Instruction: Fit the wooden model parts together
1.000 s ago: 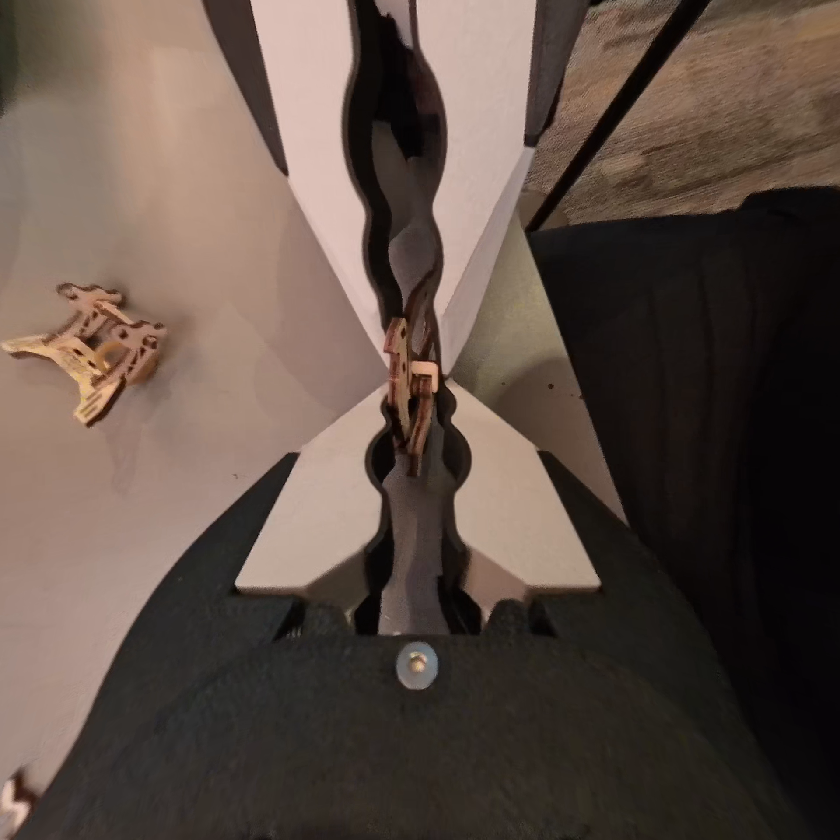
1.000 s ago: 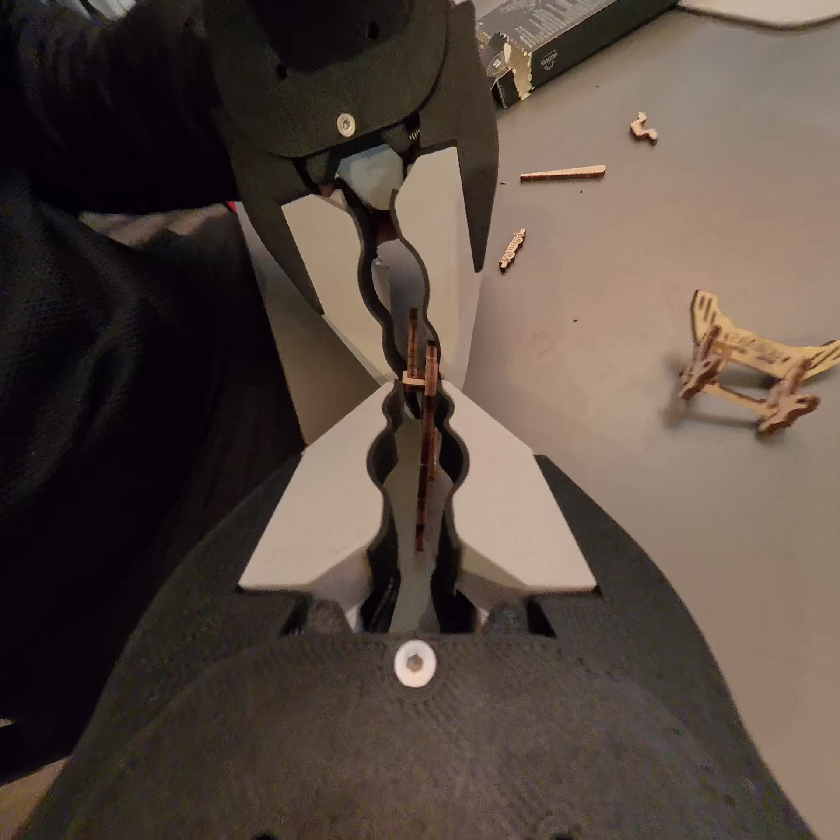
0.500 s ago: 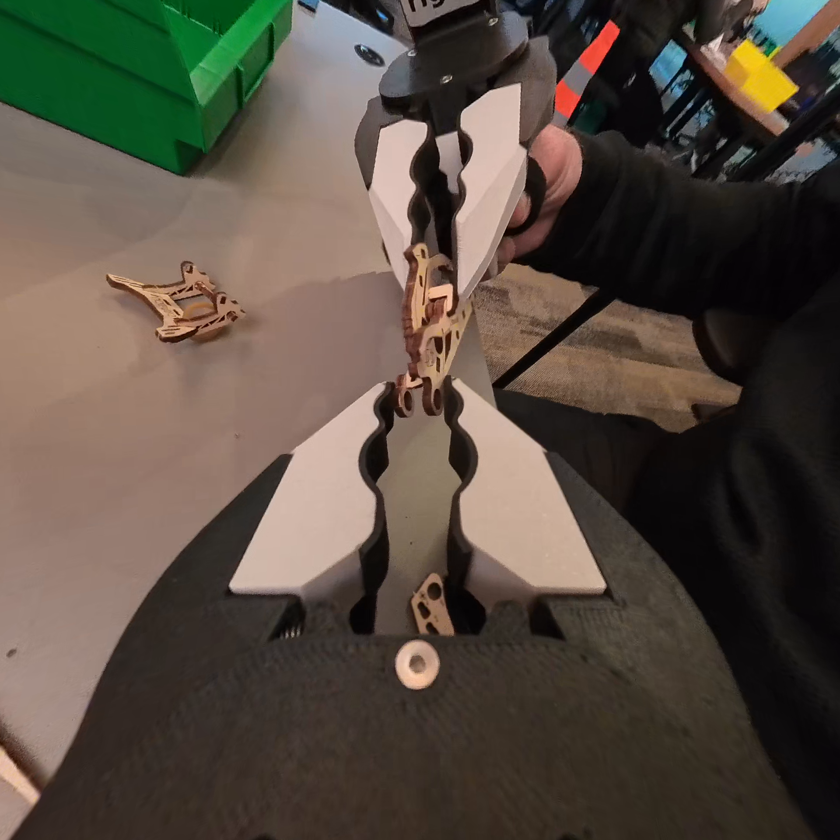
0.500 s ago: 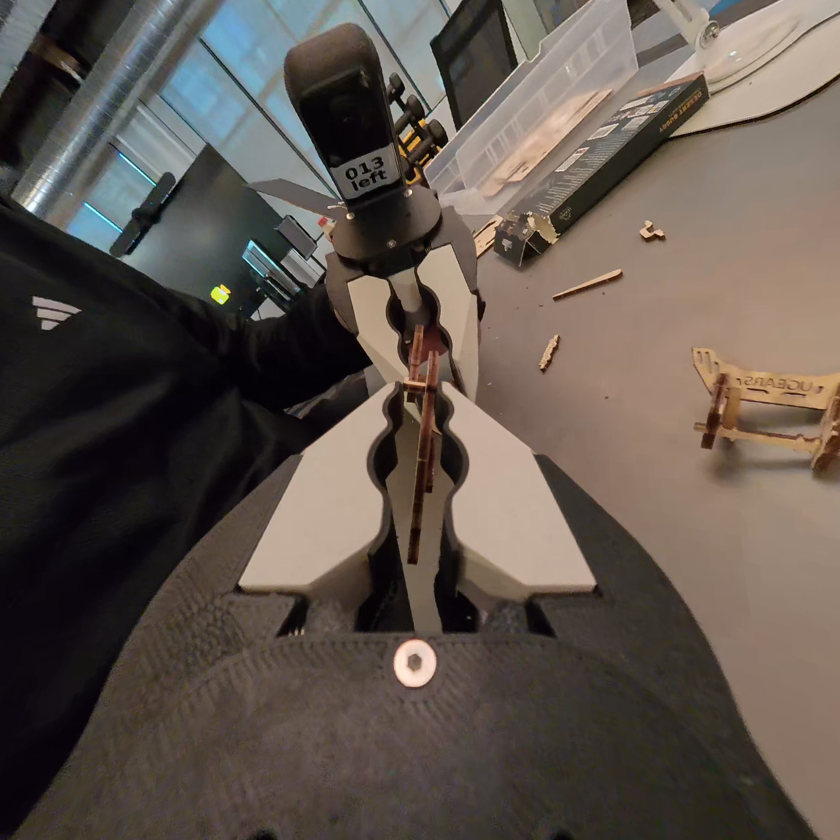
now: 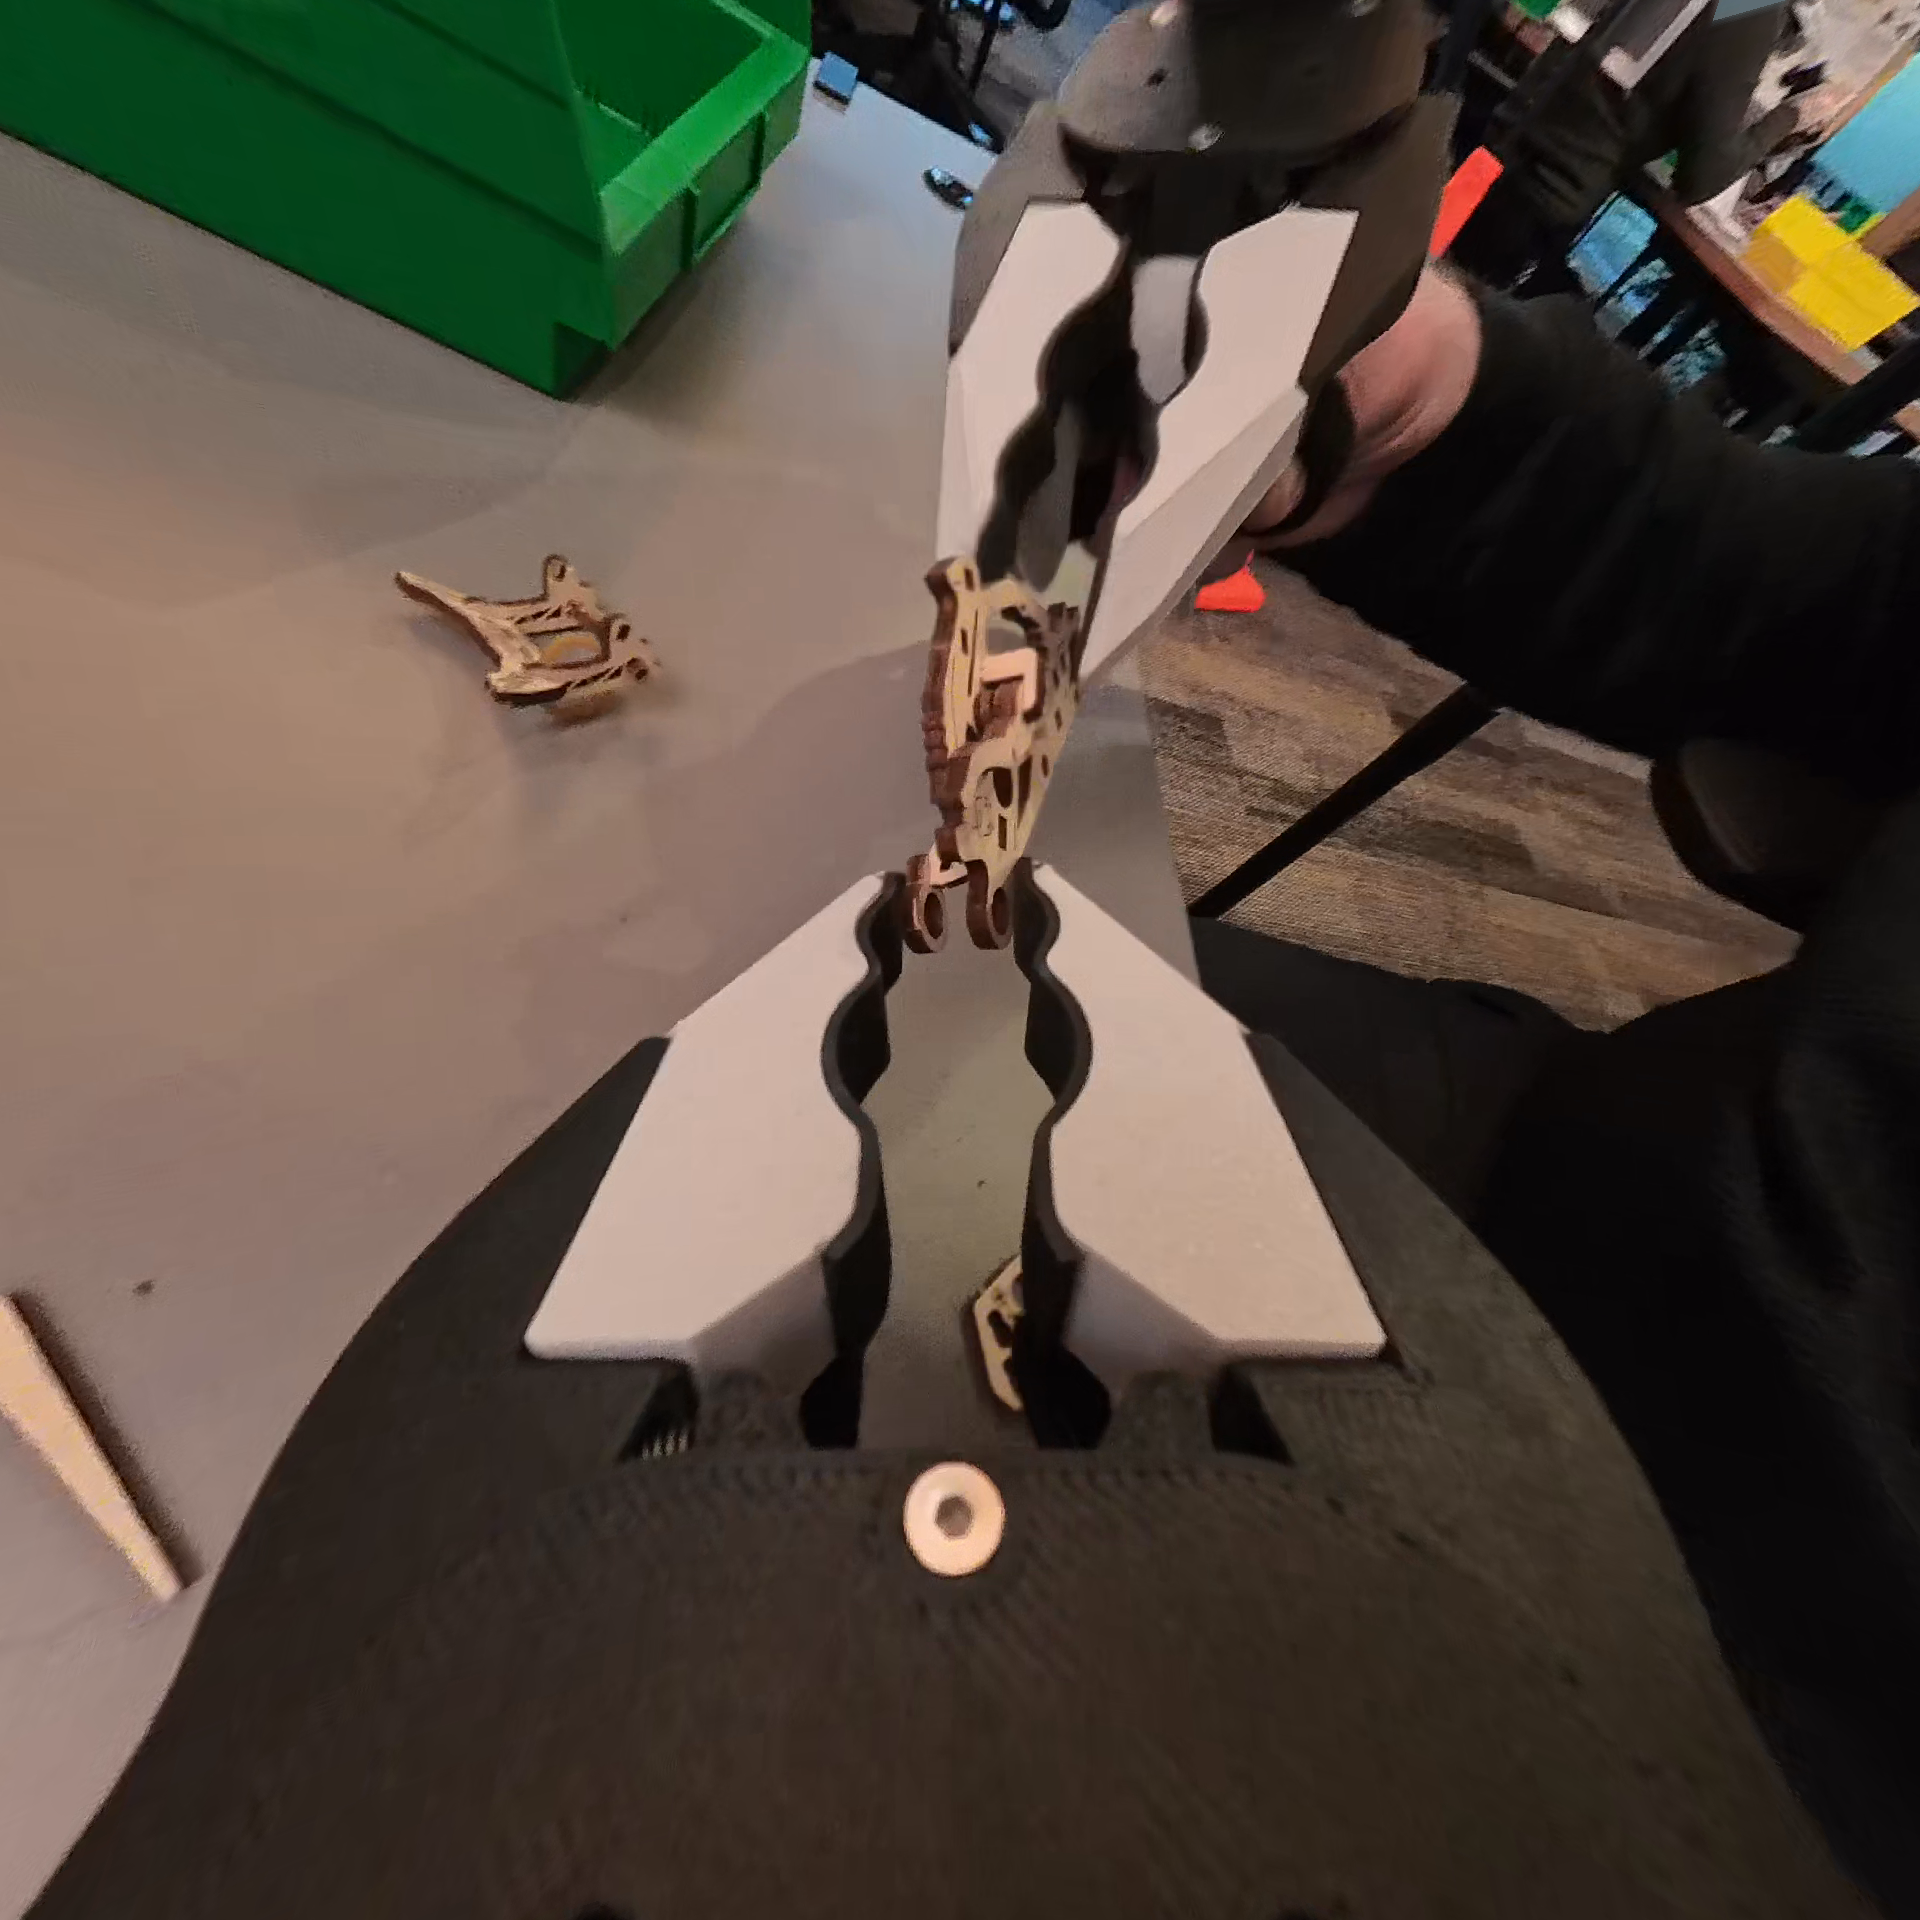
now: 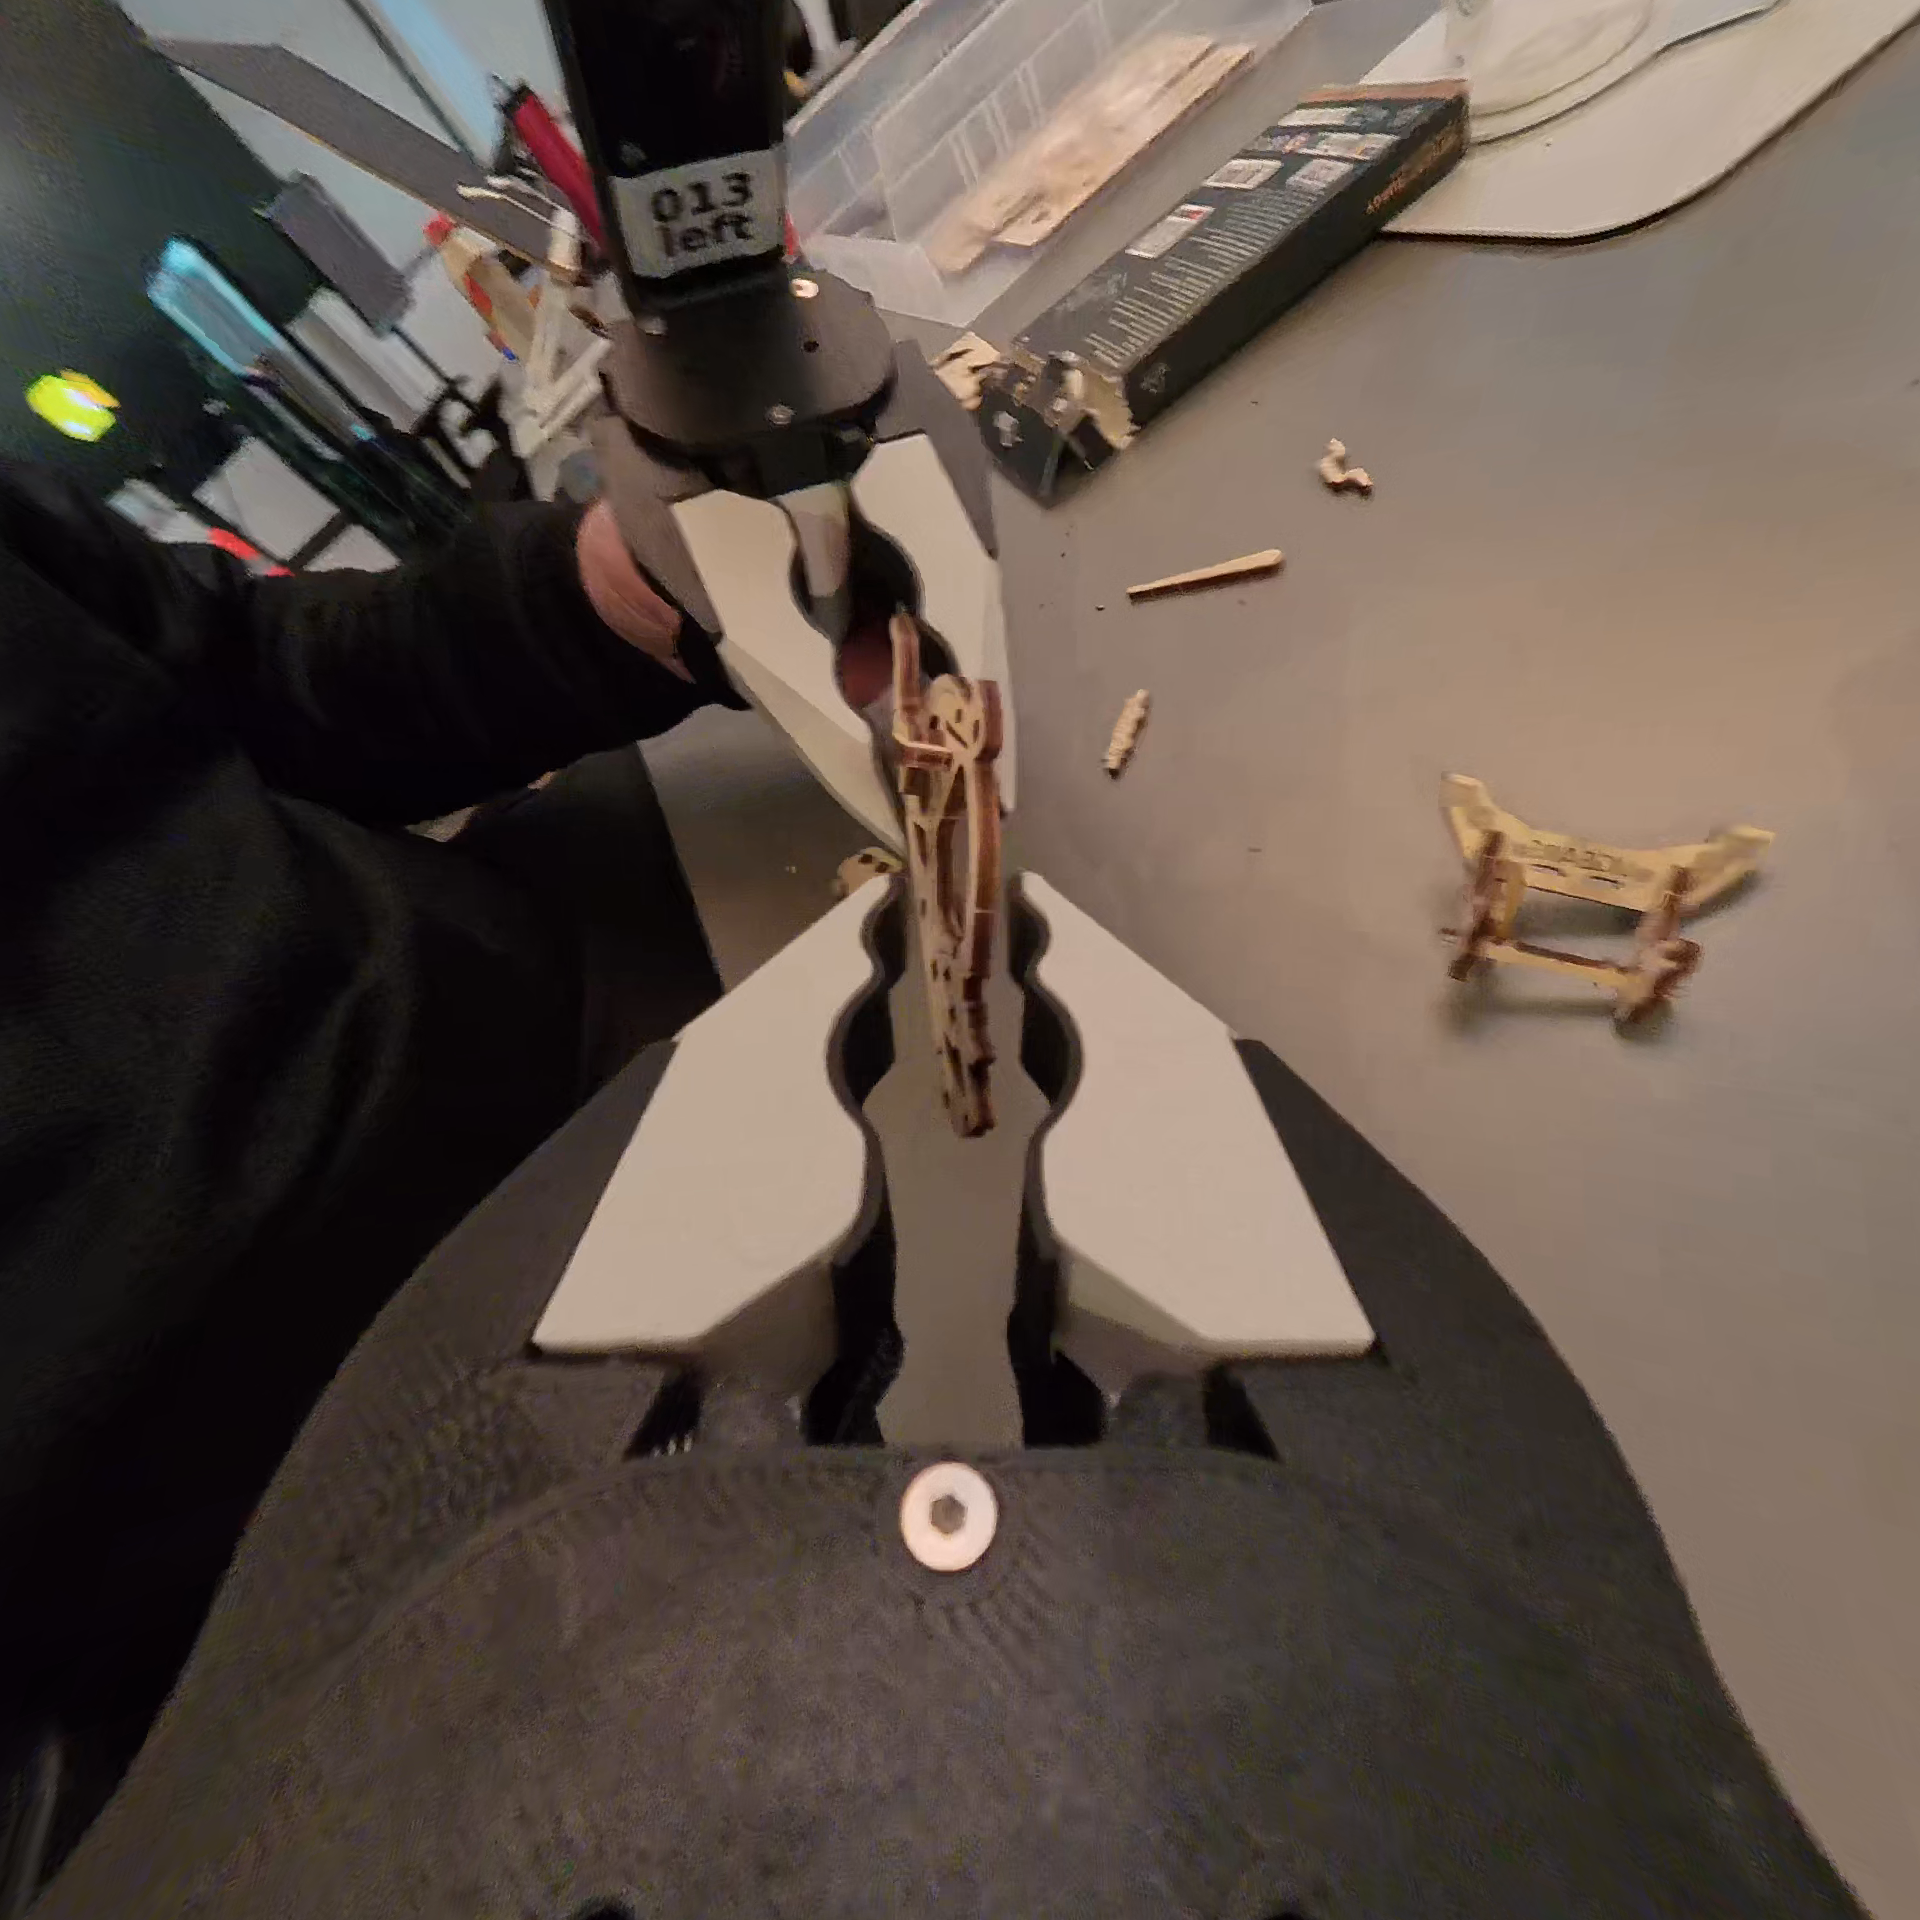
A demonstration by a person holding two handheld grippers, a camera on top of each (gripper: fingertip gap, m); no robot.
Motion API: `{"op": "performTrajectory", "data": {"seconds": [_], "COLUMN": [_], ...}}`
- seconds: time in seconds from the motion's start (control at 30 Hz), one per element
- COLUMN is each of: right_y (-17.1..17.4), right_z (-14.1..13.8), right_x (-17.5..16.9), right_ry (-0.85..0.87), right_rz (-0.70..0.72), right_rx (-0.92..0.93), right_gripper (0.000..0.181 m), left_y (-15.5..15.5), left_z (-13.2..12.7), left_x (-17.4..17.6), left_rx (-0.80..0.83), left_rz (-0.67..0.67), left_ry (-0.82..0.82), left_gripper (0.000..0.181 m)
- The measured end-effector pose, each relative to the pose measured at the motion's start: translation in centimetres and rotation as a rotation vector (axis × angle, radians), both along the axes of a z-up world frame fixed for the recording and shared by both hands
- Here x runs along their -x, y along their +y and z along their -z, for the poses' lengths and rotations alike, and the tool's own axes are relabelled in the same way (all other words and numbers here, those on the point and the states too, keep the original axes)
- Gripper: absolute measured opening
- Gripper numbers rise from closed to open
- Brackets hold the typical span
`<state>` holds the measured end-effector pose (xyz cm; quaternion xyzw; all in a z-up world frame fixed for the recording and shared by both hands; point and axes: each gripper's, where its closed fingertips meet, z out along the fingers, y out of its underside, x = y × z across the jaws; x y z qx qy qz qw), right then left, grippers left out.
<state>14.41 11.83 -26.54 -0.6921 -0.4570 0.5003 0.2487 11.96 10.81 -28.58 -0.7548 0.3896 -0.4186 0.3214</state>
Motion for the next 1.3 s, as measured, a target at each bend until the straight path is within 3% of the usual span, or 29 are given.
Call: {"op": "performTrajectory", "data": {"seconds": [0.23,0.37,0.6,0.7,0.77,1.03,1.17,1.3], "right_y": [5.3,7.7,9.9,10.0,9.9,9.5,8.6,7.1], "right_z": [2.2,4.3,6.4,7.3,7.4,5.9,3.5,-0.3], "right_x": [-2.0,-2.4,-1.2,-1.2,-0.9,-0.4,0.4,2.1], "right_ry": [-0.245,-0.425,-0.462,-0.495,-0.480,-0.359,-0.225,-0.029], "right_rz": [0.214,0.252,0.312,0.302,0.288,0.309,0.314,0.297], "right_rx": [-0.269,-0.380,-0.338,-0.326,-0.315,-0.272,-0.247,-0.267], "right_gripper": [0.040,0.045,0.058,0.050,0.040,0.040,0.040,0.040], "left_y": [2.8,3.2,2.4,2.3,2.0,1.9,2.2,2.5], "left_z": [1.7,3.0,4.7,4.8,4.6,4.0,2.7,-0.6], "left_x": [3.6,5.0,5.1,5.3,5.1,6.1,6.7,5.2], "left_rx": [0.038,0.079,0.186,0.198,0.216,0.219,0.146,0.052], "left_rz": [-0.224,-0.309,-0.334,-0.333,-0.320,-0.331,-0.362,-0.335], "left_ry": [0.081,0.130,0.131,0.136,0.121,0.118,0.119,0.025], "left_gripper": [0.019,0.019,0.019,0.020,0.026,0.046,0.045,0.034]}}
